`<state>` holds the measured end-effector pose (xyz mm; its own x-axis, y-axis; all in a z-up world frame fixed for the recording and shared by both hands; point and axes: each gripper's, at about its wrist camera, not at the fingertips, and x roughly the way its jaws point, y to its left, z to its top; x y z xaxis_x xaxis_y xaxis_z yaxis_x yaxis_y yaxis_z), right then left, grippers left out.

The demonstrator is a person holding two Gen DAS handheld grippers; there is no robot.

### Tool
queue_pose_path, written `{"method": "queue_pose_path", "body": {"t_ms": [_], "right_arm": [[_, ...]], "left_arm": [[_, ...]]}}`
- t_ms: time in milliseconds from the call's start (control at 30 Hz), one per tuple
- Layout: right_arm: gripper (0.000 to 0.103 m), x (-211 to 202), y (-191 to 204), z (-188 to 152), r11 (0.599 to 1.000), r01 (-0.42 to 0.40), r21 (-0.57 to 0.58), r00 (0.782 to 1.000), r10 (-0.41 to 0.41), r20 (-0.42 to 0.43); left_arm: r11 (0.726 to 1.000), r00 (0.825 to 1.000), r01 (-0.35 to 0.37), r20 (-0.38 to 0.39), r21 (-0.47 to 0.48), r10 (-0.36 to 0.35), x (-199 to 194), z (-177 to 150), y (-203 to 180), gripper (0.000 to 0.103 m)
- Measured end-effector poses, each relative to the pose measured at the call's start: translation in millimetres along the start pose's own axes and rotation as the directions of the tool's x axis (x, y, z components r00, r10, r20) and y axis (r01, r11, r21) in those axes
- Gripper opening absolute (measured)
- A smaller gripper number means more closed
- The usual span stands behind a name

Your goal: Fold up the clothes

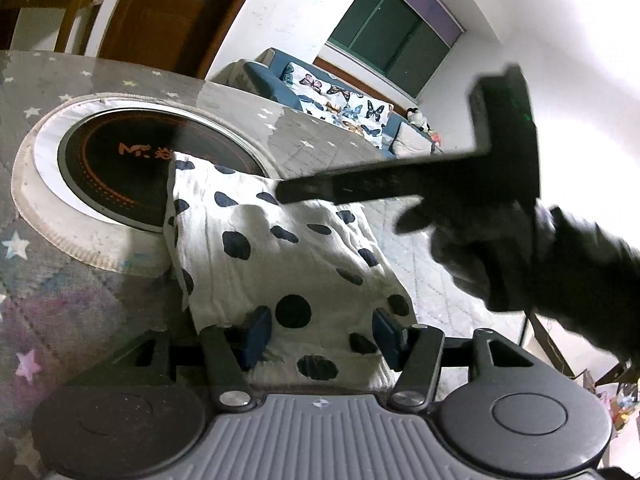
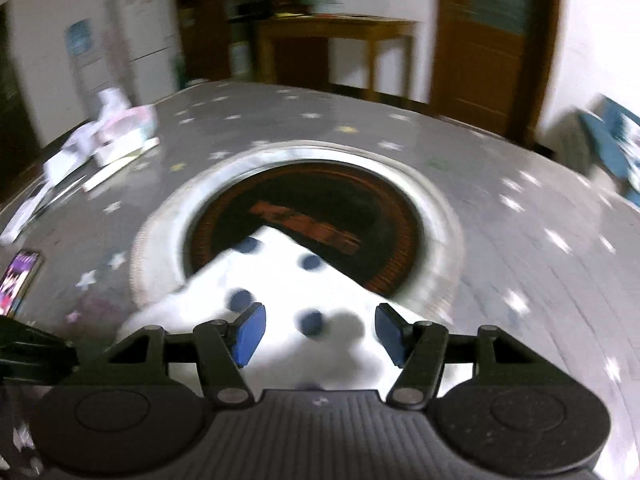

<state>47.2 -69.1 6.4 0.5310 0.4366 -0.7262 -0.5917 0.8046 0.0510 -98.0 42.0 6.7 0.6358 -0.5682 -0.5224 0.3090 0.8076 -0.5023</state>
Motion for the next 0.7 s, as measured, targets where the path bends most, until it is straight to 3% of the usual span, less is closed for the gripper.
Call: {"method": "queue_pose_path", "body": {"t_ms": [133, 300, 700], "right_arm": [[0.062, -6.2, -22.7, -20.3, 0.99, 0.067, 0.126, 0.998, -0.067, -0.006], [0.062, 0.9, -33.6, -32.8, 0.977, 0.084, 0.193, 0.996, -0.082, -0.02], [0.062, 4.2, -32.5, -23.6, 0.988, 0.044, 0.149, 0.998, -0.048, 0.028]], "left_arm": [[1.0, 1.0, 0.001, -0.007, 0.0, -0.001, 1.0, 0.8, 0.5, 0.059], [1.0, 1.0, -0.009, -0.015, 0.021, 0.009, 0.7, -0.4, -0.5, 0.059], [0.998, 0.999, -0.054, -0.009, 0.036, 0.054, 1.5, -2.7, -9.0, 0.06]]}}
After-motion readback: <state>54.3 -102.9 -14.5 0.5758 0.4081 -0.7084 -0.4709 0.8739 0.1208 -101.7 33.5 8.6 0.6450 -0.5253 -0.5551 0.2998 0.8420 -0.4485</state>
